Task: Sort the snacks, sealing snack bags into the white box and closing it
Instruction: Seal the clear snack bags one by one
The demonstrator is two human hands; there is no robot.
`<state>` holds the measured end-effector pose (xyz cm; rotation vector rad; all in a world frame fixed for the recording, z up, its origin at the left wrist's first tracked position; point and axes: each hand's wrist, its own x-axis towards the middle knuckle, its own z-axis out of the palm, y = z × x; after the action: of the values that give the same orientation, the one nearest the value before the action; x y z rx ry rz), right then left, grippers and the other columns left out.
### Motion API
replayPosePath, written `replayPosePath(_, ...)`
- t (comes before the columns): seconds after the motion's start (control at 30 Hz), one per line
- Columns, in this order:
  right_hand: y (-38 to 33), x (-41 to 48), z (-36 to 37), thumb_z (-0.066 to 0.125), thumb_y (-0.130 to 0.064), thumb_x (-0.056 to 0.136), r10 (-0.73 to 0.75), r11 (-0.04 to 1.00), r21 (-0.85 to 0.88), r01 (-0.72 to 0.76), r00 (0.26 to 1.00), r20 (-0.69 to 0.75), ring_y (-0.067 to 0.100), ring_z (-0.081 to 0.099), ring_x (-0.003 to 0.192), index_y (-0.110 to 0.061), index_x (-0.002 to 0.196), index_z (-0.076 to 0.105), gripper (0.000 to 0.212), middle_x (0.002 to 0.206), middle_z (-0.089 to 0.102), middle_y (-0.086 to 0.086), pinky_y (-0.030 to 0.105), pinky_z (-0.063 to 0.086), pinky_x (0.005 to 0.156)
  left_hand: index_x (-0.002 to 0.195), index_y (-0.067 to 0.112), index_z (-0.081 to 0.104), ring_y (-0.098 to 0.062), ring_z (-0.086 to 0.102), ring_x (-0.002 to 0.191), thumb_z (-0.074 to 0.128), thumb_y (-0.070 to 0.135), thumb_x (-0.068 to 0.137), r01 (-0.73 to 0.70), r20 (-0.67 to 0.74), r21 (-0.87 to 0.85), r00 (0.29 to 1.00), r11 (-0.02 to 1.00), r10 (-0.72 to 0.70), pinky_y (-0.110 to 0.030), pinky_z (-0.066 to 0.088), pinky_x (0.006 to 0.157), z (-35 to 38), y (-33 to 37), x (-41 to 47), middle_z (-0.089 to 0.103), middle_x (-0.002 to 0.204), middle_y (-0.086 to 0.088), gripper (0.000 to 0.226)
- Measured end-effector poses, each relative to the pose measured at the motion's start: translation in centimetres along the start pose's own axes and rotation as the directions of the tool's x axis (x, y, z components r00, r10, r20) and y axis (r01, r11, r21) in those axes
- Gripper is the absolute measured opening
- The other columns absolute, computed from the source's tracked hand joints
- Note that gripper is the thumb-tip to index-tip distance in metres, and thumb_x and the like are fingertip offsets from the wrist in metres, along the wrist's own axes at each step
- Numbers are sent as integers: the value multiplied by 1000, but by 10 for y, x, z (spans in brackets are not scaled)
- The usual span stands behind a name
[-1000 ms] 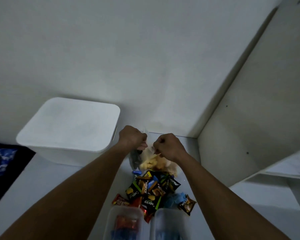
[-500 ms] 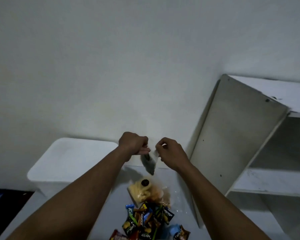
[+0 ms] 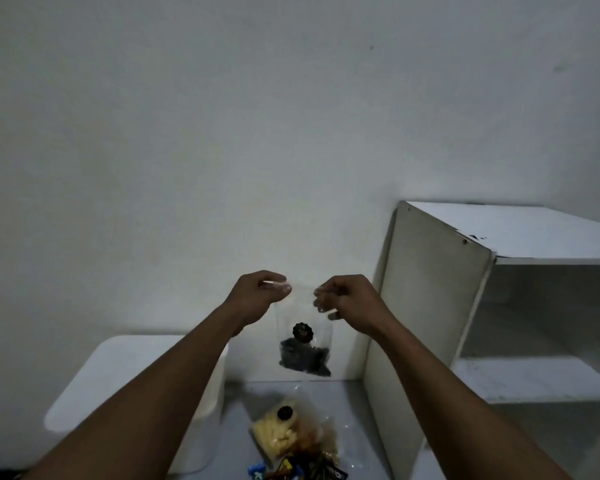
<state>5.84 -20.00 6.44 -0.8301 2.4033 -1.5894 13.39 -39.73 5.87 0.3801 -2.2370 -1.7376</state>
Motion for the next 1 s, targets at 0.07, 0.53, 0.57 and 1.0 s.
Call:
replayPosePath(0.07, -9, 0, -10, 66, -5, 90, 2, 1000, -7, -2, 1000, 24, 19, 72, 78, -3, 93, 72, 7, 88, 77, 13, 38, 59, 75, 88, 16, 73, -17, 67, 88, 73, 20, 87, -52, 15, -21, 999, 998, 52, -31, 49, 76, -3, 8, -3, 75, 92, 0, 4)
replayPosePath(0.53, -55, 7, -22, 70, -15, 88, -144, 981, -126, 145, 989, 24, 14, 70, 75, -9, 81, 77, 12, 81, 76, 9, 37, 60, 73, 89, 8, 75, -8, 64, 71, 72, 17, 88, -291, 76, 104, 956, 951, 284, -28, 52, 71, -13, 53, -12, 73, 83, -2, 10)
replayPosePath(0.57, -57, 6, -22, 70, -15, 89, -141, 983, -113, 145, 989, 39, 14, 70, 76, -8, 82, 77, 12, 83, 76, 10, 35, 60, 72, 86, 10, 75, -8, 63, 69, 72, 18, 87, -308, 55, 138, 951, 941, 303, -30, 53, 71, -14, 54, -12, 74, 82, -3, 9)
replayPosePath(1.0, -64, 8, -22, 71, -19, 89, -211, 969, -133, 209, 978, 2, 8, 66, 69, -12, 87, 77, 9, 76, 74, 1, 27, 57, 65, 89, -3, 74, -16, 69, 71, 72, 16, 89, -288, 28, 20, 957, 957, 287, -34, 57, 79, -20, 58, -9, 77, 84, -14, 19)
